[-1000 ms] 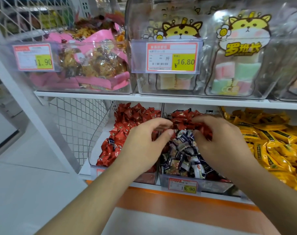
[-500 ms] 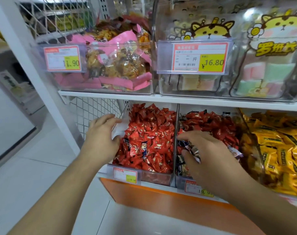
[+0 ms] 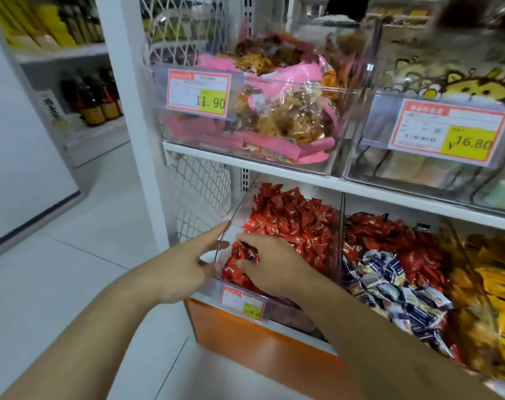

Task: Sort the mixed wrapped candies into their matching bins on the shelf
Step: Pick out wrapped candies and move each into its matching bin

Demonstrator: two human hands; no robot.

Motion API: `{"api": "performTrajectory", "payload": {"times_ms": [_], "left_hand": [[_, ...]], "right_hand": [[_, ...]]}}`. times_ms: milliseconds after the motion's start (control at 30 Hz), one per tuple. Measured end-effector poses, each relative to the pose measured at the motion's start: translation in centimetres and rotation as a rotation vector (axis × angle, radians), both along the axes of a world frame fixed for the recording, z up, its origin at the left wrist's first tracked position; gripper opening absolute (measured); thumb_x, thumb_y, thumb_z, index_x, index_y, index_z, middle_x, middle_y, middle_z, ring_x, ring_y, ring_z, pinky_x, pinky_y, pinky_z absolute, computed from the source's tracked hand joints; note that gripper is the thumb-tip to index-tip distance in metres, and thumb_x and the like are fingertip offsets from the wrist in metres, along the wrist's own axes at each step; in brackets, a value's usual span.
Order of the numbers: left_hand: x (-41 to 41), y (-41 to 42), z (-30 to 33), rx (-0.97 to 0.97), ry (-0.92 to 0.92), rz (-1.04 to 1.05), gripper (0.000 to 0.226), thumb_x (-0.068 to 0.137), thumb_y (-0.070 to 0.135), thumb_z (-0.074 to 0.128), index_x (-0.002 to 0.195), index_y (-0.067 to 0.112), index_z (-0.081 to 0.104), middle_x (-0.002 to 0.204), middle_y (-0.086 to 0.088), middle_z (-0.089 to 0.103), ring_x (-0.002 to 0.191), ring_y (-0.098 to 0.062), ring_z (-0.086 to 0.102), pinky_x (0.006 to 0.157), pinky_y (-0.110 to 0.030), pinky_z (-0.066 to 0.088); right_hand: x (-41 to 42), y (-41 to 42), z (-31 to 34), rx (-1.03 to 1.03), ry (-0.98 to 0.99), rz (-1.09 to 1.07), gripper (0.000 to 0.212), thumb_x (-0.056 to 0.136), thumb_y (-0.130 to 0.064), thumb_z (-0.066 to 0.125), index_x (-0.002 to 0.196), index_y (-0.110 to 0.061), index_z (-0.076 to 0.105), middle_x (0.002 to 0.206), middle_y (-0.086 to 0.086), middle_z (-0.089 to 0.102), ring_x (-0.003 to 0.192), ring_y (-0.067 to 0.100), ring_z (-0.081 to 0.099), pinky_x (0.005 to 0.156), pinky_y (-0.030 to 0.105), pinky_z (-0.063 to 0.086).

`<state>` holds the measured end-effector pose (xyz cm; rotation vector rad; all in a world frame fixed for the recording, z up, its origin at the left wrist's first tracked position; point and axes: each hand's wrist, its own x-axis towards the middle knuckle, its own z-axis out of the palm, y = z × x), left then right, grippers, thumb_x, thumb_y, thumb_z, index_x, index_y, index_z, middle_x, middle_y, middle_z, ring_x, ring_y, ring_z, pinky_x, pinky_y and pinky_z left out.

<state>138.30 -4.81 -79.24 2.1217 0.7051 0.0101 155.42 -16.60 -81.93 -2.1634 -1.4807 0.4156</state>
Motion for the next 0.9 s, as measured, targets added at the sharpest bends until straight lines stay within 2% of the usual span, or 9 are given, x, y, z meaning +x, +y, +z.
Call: {"api": "performTrajectory", "payload": {"times_ms": [100, 167, 267, 367, 433, 500, 633, 767, 900], "left_hand": [[0.5, 0.3, 0.2, -0.007, -0.046, -0.007, 0.084, 0.101, 0.02, 0.059, 0.15, 0.07, 0.013, 0.15, 0.033, 0.044, 0.108, 0.01, 0.064, 0.094, -0.023, 0.054], [0.9, 0.5, 0.3, 0.005, -0.08, -0.006, 0.083, 0.099, 0.024, 0.062, 0.15, 0.07, 0.014, 0.149, 0.032, 0.045, 0.11, 0.008, 0.064, 0.091, -0.015, 0.049], [1.3, 0.5, 0.3, 0.047, -0.088, 0.003, 0.081, 0.098, 0.032, 0.064, 0.153, 0.066, 0.015, 0.15, 0.031, 0.046, 0.109, 0.007, 0.063, 0.087, -0.013, 0.046], [1.5, 0.5, 0.2, 0.065, -0.091, 0.017, 0.079, 0.098, 0.039, 0.065, 0.153, 0.065, 0.014, 0.15, 0.03, 0.046, 0.104, 0.01, 0.063, 0.082, -0.01, 0.044], [1.6, 0.4, 0.2, 0.073, -0.095, 0.032, 0.078, 0.098, 0.042, 0.065, 0.153, 0.065, 0.015, 0.15, 0.03, 0.047, 0.102, 0.009, 0.064, 0.082, -0.011, 0.044], [1.6, 0.4, 0.2, 0.082, -0.097, 0.041, 0.077, 0.098, 0.042, 0.064, 0.154, 0.064, 0.016, 0.149, 0.029, 0.048, 0.102, 0.008, 0.065, 0.085, -0.013, 0.046], [1.7, 0.4, 0.0, 0.091, -0.096, 0.044, 0.076, 0.098, 0.042, 0.064, 0.153, 0.065, 0.017, 0.15, 0.027, 0.049, 0.107, 0.005, 0.064, 0.088, -0.015, 0.045], [1.8, 0.5, 0.0, 0.111, -0.093, 0.045, 0.075, 0.098, 0.044, 0.064, 0.153, 0.065, 0.018, 0.147, 0.028, 0.051, 0.102, 0.006, 0.064, 0.085, -0.015, 0.044], [2.0, 0.3, 0.0, 0.149, -0.09, 0.052, 0.074, 0.098, 0.044, 0.064, 0.153, 0.064, 0.019, 0.148, 0.025, 0.052, 0.119, -0.006, 0.062, 0.101, -0.025, 0.048]], "right_hand": [[0.4, -0.9, -0.6, -0.006, -0.003, 0.04, 0.033, 0.094, -0.025, 0.069, 0.124, -0.036, 0.071, 0.124, -0.02, 0.069, 0.115, 0.0, 0.06, 0.104, 0.023, 0.047], [0.8, -1.6, -0.5, -0.05, -0.05, 0.064, 0.021, 0.094, -0.026, 0.07, 0.111, -0.034, 0.076, 0.111, -0.02, 0.072, 0.102, 0.0, 0.063, 0.095, 0.027, 0.053], [1.5, -2.1, 0.3, -0.129, -0.069, 0.087, 0.017, 0.097, -0.03, 0.066, 0.107, -0.034, 0.078, 0.104, -0.02, 0.075, 0.093, 0.0, 0.066, 0.087, 0.024, 0.056], [1.7, -1.4, 0.7, -0.095, -0.067, 0.023, 0.018, 0.098, -0.024, 0.063, 0.091, -0.025, 0.08, 0.083, -0.015, 0.074, 0.074, 0.004, 0.066, 0.068, 0.024, 0.055], [1.7, -0.2, 0.6, -0.025, -0.101, -0.073, 0.019, 0.096, -0.02, 0.061, 0.087, -0.02, 0.077, 0.081, -0.009, 0.073, 0.074, 0.006, 0.065, 0.07, 0.03, 0.057], [1.8, 0.9, 0.2, 0.012, -0.08, -0.131, 0.01, 0.094, -0.023, 0.067, 0.097, -0.025, 0.076, 0.089, -0.01, 0.072, 0.084, 0.009, 0.066, 0.079, 0.033, 0.059], [1.5, 2.1, -0.8, -0.096, -0.066, -0.064, 0.031, 0.086, -0.03, 0.079, 0.113, -0.041, 0.071, 0.106, -0.016, 0.07, 0.096, 0.01, 0.064, 0.087, 0.036, 0.057], [1.7, 2.3, -1.5, -0.077, -0.086, -0.139, 0.02, 0.079, -0.02, 0.078, 0.088, -0.034, 0.068, 0.087, -0.013, 0.068, 0.084, 0.011, 0.064, 0.078, 0.04, 0.06], [1.5, 2.0, -1.8, -0.056, -0.08, -0.184, 0.021, 0.077, -0.022, 0.082, 0.08, -0.03, 0.063, 0.083, -0.011, 0.065, 0.079, 0.012, 0.064, 0.072, 0.04, 0.06]]}}
